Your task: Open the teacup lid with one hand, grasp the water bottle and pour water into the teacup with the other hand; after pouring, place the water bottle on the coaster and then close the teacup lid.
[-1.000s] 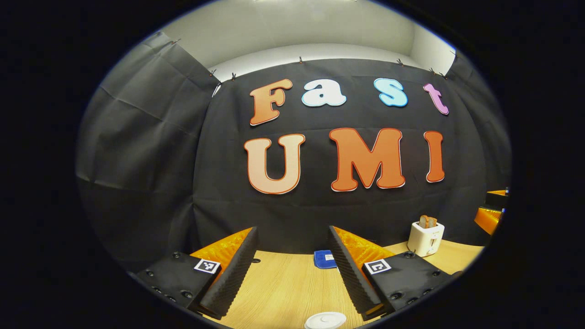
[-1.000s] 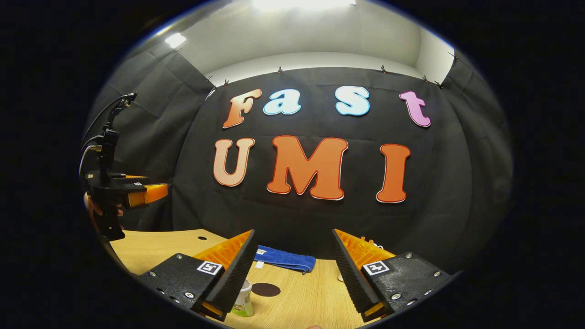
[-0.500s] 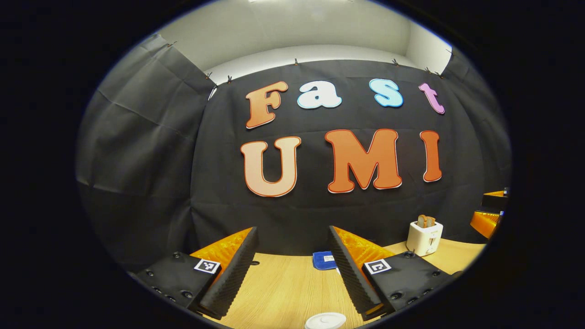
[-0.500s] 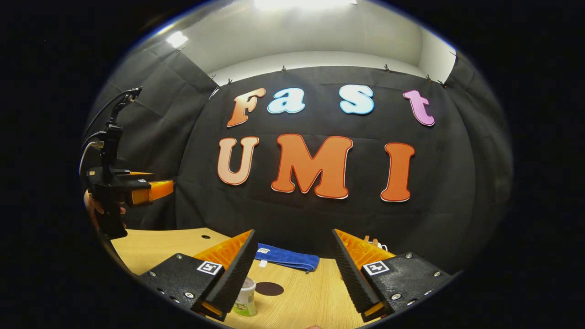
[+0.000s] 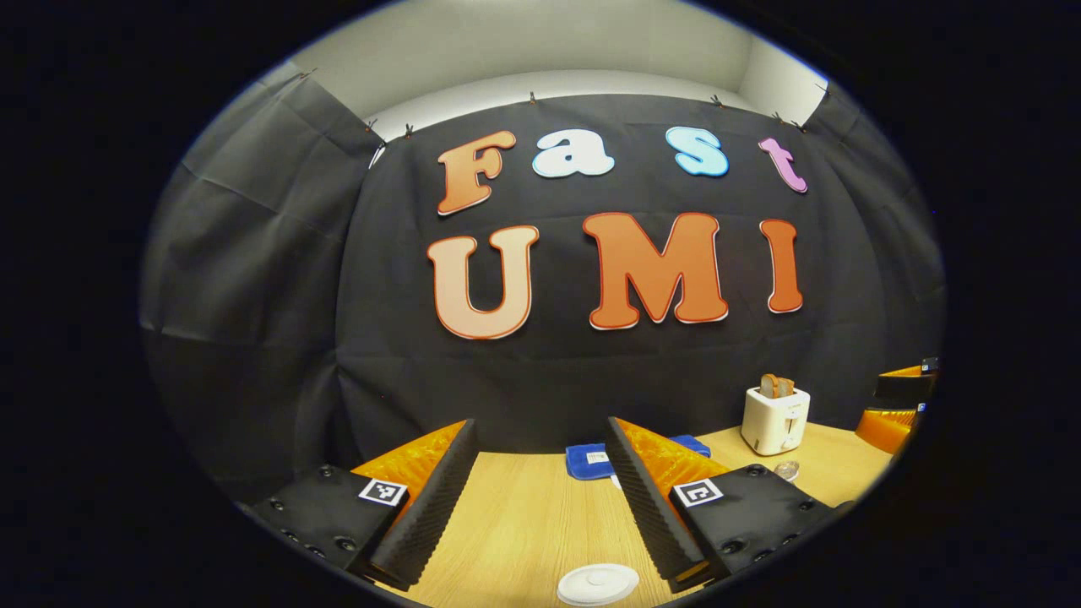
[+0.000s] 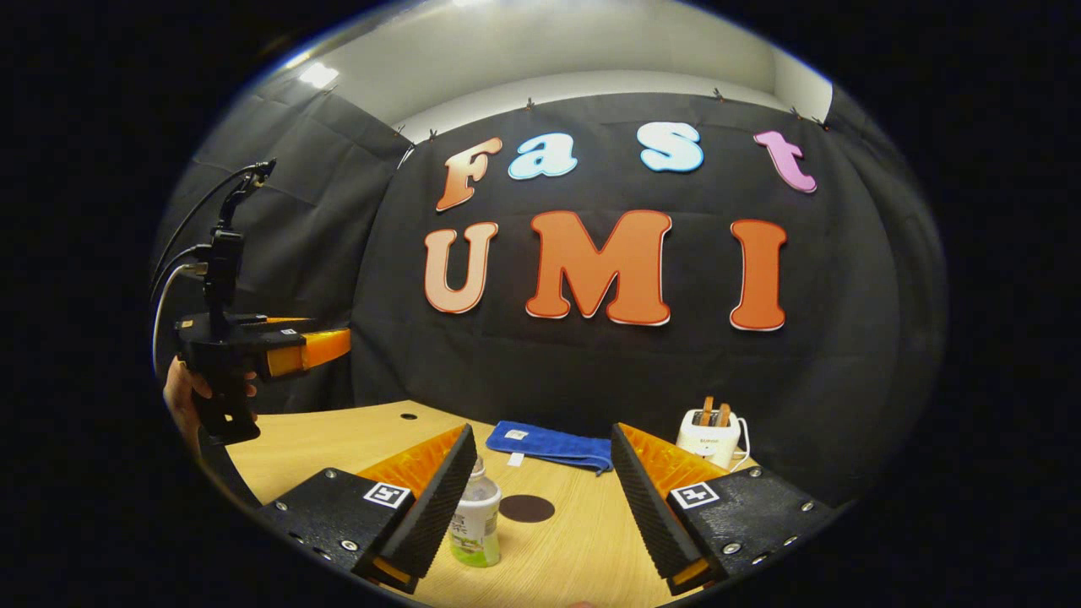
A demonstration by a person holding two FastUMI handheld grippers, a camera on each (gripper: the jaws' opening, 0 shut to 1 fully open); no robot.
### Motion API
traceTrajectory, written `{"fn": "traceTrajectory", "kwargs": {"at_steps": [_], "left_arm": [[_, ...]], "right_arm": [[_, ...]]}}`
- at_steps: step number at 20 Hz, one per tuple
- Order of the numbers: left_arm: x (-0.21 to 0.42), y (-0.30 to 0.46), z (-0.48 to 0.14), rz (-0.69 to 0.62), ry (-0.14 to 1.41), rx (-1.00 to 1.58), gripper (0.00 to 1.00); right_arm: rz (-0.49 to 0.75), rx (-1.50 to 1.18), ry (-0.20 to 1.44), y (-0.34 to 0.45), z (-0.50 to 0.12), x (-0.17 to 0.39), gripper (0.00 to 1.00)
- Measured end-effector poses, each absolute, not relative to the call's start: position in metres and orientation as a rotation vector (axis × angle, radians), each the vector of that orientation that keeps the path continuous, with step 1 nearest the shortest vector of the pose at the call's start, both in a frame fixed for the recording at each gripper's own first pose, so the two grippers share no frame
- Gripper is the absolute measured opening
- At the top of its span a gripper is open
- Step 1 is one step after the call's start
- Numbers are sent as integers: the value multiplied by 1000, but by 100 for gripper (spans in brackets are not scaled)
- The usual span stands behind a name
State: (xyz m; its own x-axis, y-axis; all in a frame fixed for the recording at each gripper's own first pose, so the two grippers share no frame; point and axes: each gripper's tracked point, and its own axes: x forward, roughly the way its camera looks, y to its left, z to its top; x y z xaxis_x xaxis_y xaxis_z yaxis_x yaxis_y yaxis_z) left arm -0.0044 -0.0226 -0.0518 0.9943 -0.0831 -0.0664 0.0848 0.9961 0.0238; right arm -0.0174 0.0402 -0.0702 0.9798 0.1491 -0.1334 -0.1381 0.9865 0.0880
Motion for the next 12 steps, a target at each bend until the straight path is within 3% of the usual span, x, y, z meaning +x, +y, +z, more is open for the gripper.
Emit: {"fn": "traceTrajectory", "kwargs": {"at_steps": [12], "left_arm": [[-26, -47, -162, -210, 253, 1, 99]], "right_arm": [[255, 149, 347, 98, -169, -24, 96]]}}
